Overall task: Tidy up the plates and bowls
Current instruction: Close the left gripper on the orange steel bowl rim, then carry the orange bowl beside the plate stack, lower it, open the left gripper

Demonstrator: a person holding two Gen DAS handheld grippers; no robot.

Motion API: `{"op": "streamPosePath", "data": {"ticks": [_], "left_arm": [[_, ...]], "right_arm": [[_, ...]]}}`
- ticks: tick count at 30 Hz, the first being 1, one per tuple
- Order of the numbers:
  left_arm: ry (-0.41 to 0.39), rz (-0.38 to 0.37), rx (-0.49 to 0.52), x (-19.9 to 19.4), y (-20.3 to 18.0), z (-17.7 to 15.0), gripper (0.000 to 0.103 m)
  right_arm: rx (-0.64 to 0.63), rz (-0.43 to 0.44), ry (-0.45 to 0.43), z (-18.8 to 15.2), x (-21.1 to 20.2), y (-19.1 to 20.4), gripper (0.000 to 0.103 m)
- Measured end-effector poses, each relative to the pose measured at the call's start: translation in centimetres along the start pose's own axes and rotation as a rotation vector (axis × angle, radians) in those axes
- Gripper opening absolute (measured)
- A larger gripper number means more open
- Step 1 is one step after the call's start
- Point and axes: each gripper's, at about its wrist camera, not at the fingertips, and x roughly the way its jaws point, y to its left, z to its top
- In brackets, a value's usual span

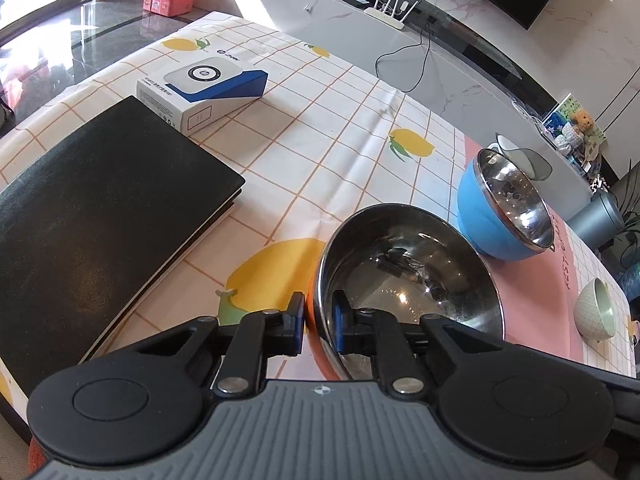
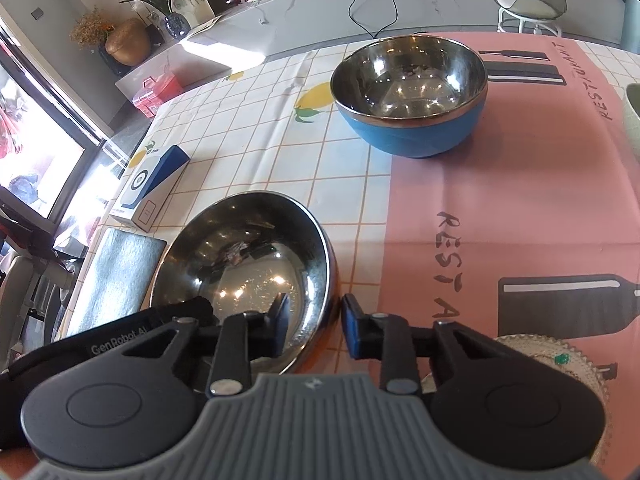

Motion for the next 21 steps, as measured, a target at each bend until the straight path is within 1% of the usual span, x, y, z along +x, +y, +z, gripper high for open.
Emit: {"op": "streamPosePath", "data": {"ticks": [1,6,10,16,19,21], "left_arm": [[-0.003,0.007,0.006,0.0,-0.1,-0.1,0.015],[0.000,0.036,0.034,-0.2,-0.6,-0.1,0.014],[-0.001,0.054,0.016,-1.0,-0.5,-0.2,0.013],[-0.009,0.048,0.020,-3.0,-1.6,-0.8,0.013],[-0.016,0.044,0.034,-4.2,-2.9,-1.5,0.013],[-0.021,0.029,0.047,-4.9,-3.9,-1.9,0.013]], "right_arm": [[0.004,-0.001,0.005,0.1,0.2,-0.2,0.017],[0.032,0.024,0.006,0.0,0.2,-0.9,0.017],[0.034,0.044,0.008,-0.2,-0.1,-0.7,0.017],[0.015,0.065,-0.029,-0.2,-2.2,-0.7,0.016],[0.029,0.073,-0.039,-0.6,-3.5,-1.5,0.015],[0.040,0.075,-0.052,-0.9,-4.7,-2.3,0.015]]}}
